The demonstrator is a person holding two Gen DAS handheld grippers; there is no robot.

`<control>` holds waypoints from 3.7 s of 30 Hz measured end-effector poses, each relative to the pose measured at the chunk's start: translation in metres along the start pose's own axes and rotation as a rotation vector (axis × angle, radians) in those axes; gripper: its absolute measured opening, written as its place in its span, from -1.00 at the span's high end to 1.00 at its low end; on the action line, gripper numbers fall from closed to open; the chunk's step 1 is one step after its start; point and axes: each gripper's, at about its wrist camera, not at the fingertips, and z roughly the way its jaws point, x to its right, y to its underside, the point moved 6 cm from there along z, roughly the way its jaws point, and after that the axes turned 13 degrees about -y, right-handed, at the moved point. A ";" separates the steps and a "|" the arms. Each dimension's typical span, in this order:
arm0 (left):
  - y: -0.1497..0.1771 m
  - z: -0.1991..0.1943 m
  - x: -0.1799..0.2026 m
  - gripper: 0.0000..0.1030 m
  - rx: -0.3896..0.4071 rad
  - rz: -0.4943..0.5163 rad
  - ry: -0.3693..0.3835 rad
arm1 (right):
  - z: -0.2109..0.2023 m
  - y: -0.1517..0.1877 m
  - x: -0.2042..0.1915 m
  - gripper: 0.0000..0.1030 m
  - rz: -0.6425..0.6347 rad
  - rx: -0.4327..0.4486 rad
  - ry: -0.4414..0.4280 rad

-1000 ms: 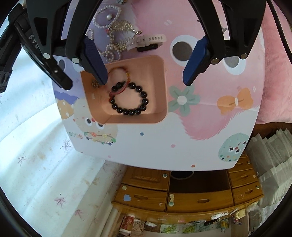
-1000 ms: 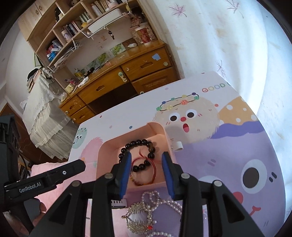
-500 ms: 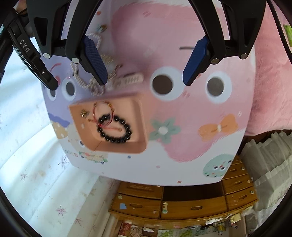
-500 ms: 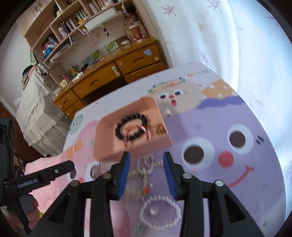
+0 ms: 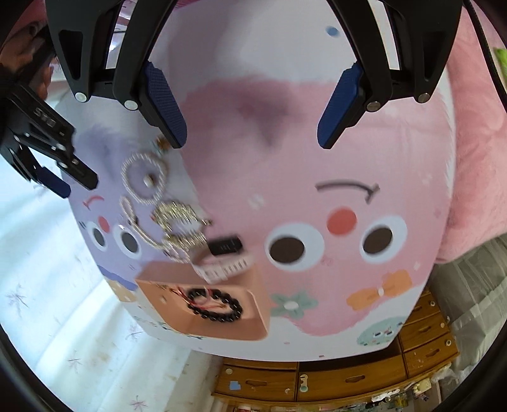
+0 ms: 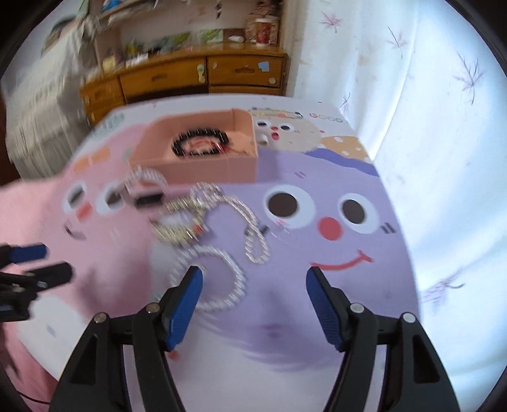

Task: Organize jewelry
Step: 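Lower the right tool and grasp a blue flower earring, then carry the blue flower earring into the pink tray and release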

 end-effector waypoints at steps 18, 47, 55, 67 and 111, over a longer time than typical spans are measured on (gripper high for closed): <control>0.045 0.015 0.081 0.08 0.064 0.119 0.063 | 0.020 0.034 0.032 -0.32 -0.298 -0.142 0.168; 0.011 0.043 0.115 0.62 0.092 -0.129 -0.243 | 0.086 -0.042 0.062 0.64 -0.127 -0.109 -0.327; 0.010 0.035 0.111 0.65 0.074 -0.159 -0.294 | 0.088 -0.045 0.065 0.84 -0.142 -0.128 -0.383; -0.017 -0.012 0.111 0.65 0.144 -0.066 -0.318 | 0.065 -0.059 0.065 0.84 -0.100 -0.080 -0.459; -0.173 0.001 0.056 -0.59 0.287 -0.078 -0.243 | 0.055 -0.144 0.035 -0.10 -0.045 0.188 -0.484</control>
